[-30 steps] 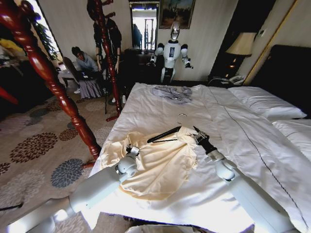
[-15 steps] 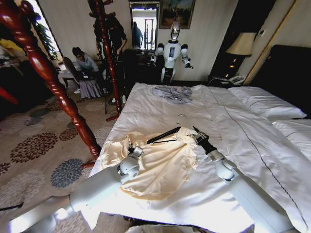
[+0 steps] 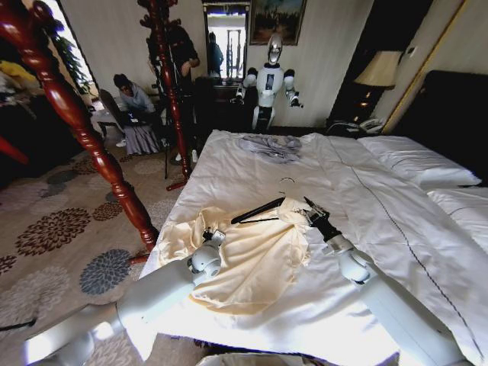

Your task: Pick up the clothes from the bed and hang them on the clothes hanger.

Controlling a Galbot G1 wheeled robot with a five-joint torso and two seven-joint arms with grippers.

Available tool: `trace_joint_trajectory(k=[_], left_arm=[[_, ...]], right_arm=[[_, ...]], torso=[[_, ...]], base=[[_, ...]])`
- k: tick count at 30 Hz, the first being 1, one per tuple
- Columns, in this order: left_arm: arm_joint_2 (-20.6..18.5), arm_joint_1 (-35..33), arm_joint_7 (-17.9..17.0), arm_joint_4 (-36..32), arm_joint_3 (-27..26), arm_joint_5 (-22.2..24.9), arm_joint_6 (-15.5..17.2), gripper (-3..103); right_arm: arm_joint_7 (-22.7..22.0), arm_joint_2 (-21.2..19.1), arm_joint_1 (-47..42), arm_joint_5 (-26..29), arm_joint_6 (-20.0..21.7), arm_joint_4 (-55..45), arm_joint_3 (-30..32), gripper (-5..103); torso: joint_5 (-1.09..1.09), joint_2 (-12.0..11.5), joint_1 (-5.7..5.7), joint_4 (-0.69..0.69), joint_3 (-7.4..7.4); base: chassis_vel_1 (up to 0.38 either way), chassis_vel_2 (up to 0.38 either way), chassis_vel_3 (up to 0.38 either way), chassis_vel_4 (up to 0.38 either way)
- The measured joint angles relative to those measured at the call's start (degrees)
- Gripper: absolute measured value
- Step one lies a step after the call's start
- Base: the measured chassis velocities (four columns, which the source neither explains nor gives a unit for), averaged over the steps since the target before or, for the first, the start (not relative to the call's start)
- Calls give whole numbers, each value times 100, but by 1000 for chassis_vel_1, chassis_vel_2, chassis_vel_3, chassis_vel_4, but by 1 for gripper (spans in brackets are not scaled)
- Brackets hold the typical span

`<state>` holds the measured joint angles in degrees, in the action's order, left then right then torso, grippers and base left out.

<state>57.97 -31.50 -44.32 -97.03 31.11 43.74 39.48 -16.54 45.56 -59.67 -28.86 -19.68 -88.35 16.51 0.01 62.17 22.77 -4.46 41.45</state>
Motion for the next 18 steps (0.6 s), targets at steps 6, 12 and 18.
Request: trace_joint_trajectory(k=[6,12,18], left_arm=[[34,-59,29,36,-55,-5,-7,35],[66,-54,82,85,-70,-6,-19,14],[71,-75,89,133,-90,-27,-35,0]], right_arm=[[-2,17,15,-17,-5,12,0,20],[-6,14,-1,-16,-9,13,0,20],[-8,8,-13,-3,-9,12,9,20]], torso=[[0,0,0,0,0],[0,0,0,0,0],[0,0,0,0,0]], base=[[0,0,0,0],[0,0,0,0],[0,0,0,0]])
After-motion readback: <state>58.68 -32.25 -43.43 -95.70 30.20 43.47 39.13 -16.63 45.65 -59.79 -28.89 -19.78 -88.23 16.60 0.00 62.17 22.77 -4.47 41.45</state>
